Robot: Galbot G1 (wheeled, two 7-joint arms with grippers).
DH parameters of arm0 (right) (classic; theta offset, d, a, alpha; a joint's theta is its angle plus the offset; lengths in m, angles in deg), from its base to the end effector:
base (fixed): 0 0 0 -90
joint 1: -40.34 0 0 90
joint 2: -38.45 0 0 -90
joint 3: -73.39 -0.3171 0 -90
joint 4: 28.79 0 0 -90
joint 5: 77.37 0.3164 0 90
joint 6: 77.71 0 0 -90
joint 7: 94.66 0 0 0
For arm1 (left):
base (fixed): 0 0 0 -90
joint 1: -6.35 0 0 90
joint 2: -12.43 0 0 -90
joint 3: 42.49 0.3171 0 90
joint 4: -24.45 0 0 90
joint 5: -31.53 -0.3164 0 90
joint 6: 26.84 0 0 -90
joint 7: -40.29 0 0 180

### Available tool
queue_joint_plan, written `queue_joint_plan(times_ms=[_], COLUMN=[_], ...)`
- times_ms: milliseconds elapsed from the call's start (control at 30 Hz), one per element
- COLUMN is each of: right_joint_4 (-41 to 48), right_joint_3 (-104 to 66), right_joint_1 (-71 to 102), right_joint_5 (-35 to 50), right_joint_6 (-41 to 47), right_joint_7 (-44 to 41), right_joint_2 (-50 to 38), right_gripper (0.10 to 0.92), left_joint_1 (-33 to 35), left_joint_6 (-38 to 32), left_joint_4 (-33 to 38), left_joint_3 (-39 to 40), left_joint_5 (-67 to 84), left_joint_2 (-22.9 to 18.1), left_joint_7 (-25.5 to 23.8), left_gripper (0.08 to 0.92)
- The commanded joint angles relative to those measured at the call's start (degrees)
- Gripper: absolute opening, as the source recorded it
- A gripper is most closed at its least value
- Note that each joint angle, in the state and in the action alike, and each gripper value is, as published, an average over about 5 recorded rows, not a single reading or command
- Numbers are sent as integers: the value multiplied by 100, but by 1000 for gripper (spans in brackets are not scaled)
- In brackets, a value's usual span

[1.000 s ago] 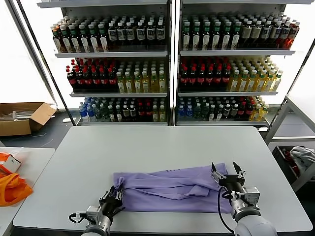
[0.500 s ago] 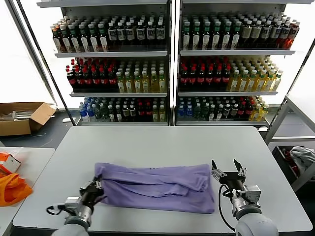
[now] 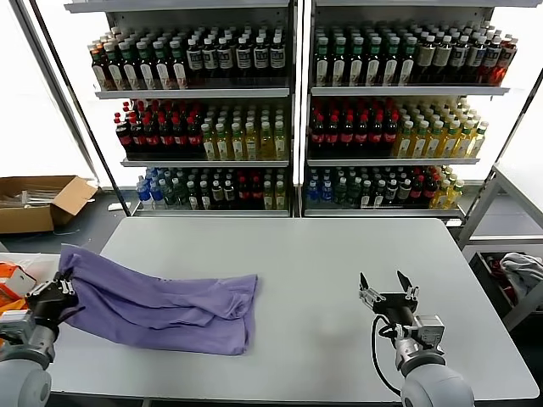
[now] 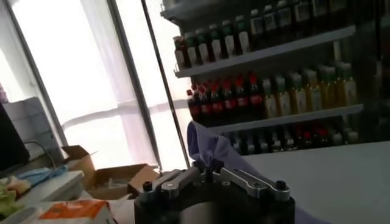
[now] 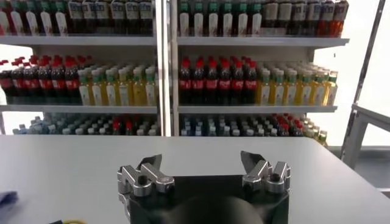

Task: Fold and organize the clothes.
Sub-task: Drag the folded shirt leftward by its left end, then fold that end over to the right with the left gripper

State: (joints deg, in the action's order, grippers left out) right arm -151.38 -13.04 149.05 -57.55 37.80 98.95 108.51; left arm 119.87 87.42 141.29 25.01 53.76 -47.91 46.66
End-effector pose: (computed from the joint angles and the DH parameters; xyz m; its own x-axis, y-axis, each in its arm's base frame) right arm 0.2060 -0.0344 -0.2213 -0.9685 -0.0087 0.2488 -0.0160 0.9995 -0.0273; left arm 0.2001 0.1801 -0.1939 -0.9416 -0.2733 0.1969 -0.2212 0.9425 0.2505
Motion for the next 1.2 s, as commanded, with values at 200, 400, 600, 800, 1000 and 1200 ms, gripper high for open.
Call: queue_joint_plan(times_ms=[200, 400, 600, 800, 1000, 1200], right_joint_4=[-82, -209, -376, -397, -365, -401], right_joint_3=[24, 8, 12, 59, 94, 146], right_joint_1=[66, 209, 315, 372, 447, 537], right_joint_5=[-27, -108, -163, -239, -313, -395], right_joint_6=[-11, -29, -14, -13, -49, -74], right_joint_7=[-1, -19, -36, -37, -40, -44], right_joint_2=[4, 52, 115, 199, 265, 324], right_gripper=[823, 823, 823, 823, 823, 823], left_joint_1=[192, 40, -144, -236, -271, -425], left_joint_6=[42, 43, 123, 167, 263, 312], left_joint_4=[294, 102, 113, 80, 249, 211], left_joint_3=[1205, 2251, 2809, 3051, 3167, 3206], left_joint_5=[-495, -897, -855, -855, -863, -874], left_joint_2=[-555, -1059, -1250, -1318, -1332, -1324], left_joint_7=[-17, -66, -31, -17, -38, -61], left_gripper=[106, 106, 106, 106, 106, 106])
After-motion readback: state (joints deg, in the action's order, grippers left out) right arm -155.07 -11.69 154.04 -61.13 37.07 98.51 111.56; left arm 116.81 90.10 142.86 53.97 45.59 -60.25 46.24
